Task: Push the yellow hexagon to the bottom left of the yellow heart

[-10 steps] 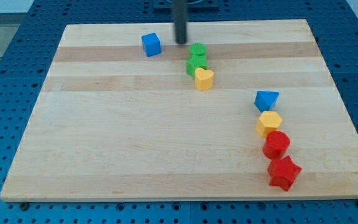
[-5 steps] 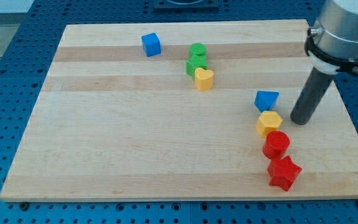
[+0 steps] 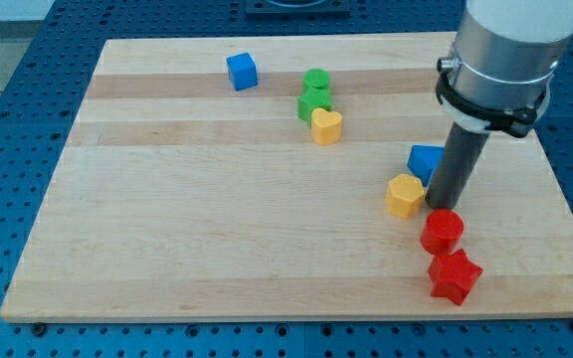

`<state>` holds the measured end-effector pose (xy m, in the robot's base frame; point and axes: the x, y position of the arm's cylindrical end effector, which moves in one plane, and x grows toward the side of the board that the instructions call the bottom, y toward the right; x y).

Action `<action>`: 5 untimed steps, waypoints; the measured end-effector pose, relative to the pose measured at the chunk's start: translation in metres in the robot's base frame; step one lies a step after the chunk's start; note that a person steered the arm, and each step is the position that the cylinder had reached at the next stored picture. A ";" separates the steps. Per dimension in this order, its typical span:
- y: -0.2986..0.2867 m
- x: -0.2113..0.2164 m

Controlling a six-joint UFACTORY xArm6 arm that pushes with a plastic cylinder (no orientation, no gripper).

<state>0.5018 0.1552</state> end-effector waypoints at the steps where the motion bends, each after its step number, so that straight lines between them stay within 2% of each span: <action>1: -0.033 0.000; 2: -0.064 0.000; 5: -0.068 0.000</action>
<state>0.5015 0.0876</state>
